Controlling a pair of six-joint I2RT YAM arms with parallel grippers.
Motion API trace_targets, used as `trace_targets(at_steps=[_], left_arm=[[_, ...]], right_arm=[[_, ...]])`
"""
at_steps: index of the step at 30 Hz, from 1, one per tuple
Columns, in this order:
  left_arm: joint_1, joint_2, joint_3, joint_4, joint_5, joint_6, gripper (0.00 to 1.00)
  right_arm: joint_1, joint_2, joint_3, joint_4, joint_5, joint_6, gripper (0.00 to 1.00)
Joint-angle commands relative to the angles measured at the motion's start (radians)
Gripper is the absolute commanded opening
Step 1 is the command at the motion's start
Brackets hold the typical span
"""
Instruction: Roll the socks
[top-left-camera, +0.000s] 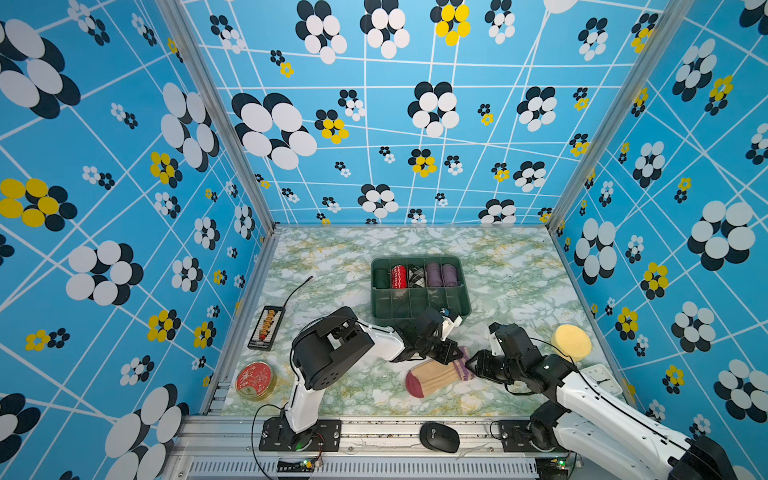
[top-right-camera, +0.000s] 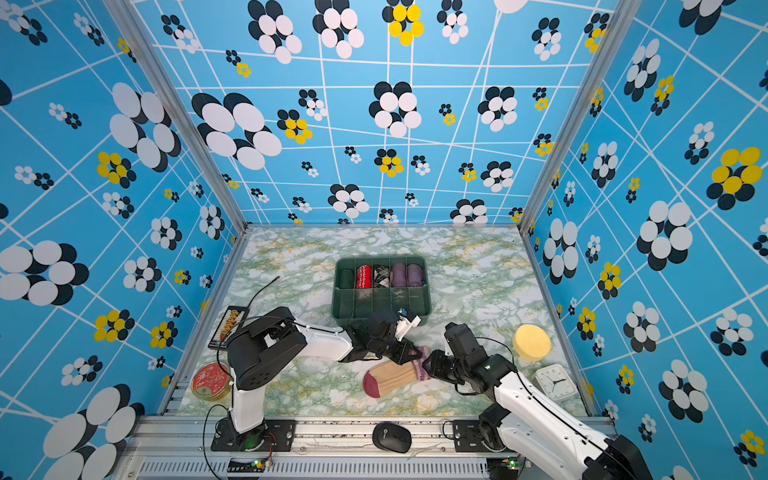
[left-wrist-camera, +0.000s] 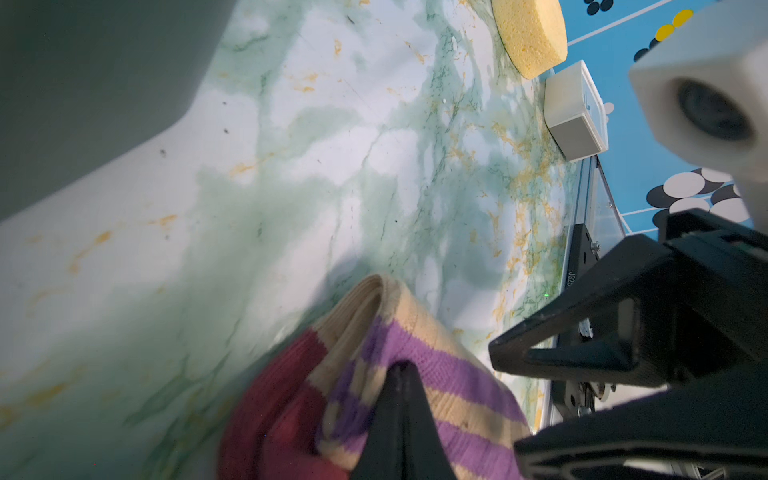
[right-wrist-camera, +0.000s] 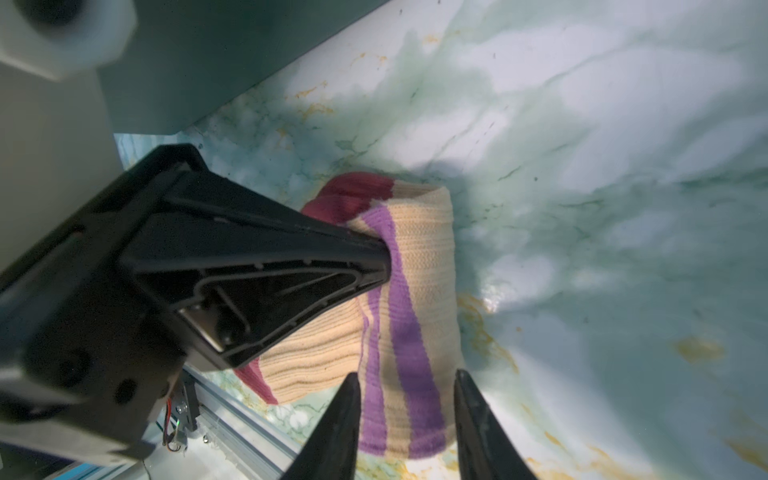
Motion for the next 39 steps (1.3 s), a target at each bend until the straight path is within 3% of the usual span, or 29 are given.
trace_targets(at_steps=[1, 13, 36, 39], left_arm=[[0.007, 0.04, -0.022, -0.132, -0.006, 0.014, 0.0], [0.014, 0.046, -0.018, -0.112, 0.015, 0.002, 0.0], [0.022, 0.059, -0.031, -0.045, 0.062, -0.033, 0.0], [0.022, 0.061, -0.031, -0.044, 0.063, -0.034, 0.0]], right_arm=[[-0.033, -0.017, -0.038, 0.037, -0.043, 0.01, 0.39], [-0.059, 0.016, -0.077, 0.122, -0.109, 0.013, 0.4], [-0.059, 0.148, -0.113, 0.212, -0.064, -0.007, 0.4], [-0.059, 0.155, -0.108, 0.222, -0.057, -0.011, 0.37]])
